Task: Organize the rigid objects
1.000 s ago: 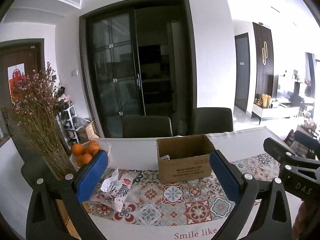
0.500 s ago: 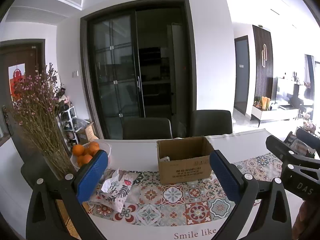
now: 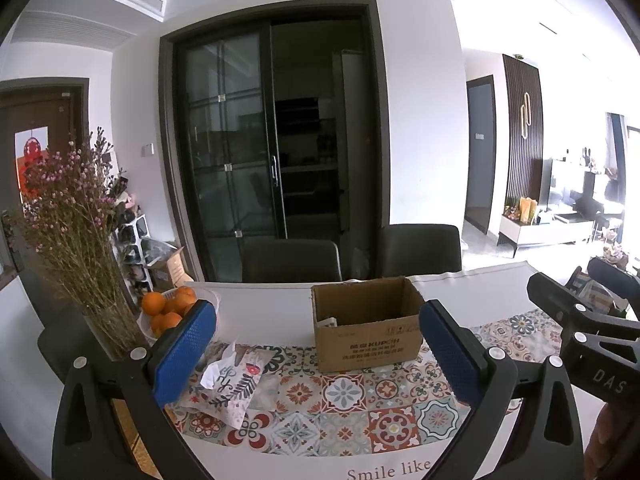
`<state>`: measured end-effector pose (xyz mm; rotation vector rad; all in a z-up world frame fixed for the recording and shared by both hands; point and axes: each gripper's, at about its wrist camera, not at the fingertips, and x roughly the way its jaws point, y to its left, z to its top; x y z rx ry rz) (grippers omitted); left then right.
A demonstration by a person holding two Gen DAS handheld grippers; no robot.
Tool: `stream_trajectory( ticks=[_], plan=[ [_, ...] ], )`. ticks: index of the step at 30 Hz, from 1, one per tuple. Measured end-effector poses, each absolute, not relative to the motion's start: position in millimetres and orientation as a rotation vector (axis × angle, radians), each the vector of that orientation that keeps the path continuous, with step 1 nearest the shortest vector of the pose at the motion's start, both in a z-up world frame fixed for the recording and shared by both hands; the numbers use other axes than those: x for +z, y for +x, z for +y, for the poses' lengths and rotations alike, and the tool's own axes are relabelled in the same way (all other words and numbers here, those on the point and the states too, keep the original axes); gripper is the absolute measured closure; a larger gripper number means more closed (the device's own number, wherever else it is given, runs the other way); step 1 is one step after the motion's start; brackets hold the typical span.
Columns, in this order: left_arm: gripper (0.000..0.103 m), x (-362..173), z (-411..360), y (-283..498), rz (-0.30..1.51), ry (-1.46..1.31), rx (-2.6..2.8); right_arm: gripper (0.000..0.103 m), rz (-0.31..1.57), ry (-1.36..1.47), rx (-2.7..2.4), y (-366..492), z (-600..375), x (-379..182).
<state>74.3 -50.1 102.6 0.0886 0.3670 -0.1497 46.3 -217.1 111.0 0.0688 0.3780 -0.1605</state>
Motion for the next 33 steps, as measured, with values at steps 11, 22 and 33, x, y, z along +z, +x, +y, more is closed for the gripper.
stream_trajectory(
  ticks=[11,22,33],
  plan=[
    [0.0,102.7,-48.3,75.5,0.363,0.086,-0.155,0.006,0.37,0.063,-0.157,45.5,-213.2,112.8],
    [0.0,104.0,-48.4,74.4,0.361,0.084,-0.154,0.006,0.367,0.061,-0.154,44.2,-209.9,113.2],
    [0.0,106.8,-51.0,71.3,0.347,0.082,-0.155,0.006,0.368,0.063,-0.153,44.2,-210.0,113.0]
  ],
)
